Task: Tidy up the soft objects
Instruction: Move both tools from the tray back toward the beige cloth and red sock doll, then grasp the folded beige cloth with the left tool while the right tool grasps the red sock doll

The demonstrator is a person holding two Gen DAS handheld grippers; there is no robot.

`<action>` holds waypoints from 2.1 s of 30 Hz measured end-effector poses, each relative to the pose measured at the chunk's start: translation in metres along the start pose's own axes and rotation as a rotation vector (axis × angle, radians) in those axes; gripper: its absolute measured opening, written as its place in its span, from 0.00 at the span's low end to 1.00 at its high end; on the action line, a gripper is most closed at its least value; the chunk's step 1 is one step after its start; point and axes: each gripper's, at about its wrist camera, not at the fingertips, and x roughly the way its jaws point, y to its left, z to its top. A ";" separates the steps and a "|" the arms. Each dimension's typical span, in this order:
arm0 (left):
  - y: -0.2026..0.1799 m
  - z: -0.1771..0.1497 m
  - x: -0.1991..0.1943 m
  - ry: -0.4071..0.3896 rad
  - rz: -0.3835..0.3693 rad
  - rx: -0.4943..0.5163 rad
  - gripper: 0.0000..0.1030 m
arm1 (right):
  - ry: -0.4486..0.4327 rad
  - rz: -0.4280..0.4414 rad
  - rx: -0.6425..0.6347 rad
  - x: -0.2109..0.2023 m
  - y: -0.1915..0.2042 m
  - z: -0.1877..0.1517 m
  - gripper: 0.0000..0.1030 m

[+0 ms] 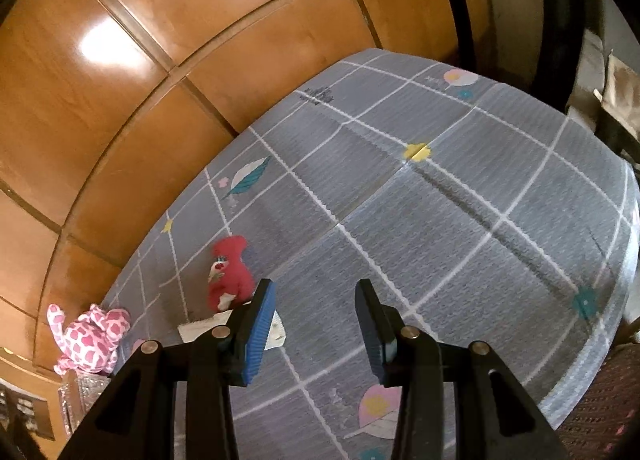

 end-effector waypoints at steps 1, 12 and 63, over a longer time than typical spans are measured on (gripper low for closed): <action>-0.008 0.008 0.010 -0.008 0.001 0.017 0.89 | 0.004 0.008 0.003 0.000 0.000 0.000 0.40; -0.066 0.055 0.077 -0.024 -0.010 0.394 0.89 | 0.070 0.061 0.026 0.010 -0.002 -0.002 0.40; -0.019 -0.001 0.067 0.106 -0.148 0.175 0.41 | 0.169 0.039 -0.032 0.027 0.015 -0.010 0.40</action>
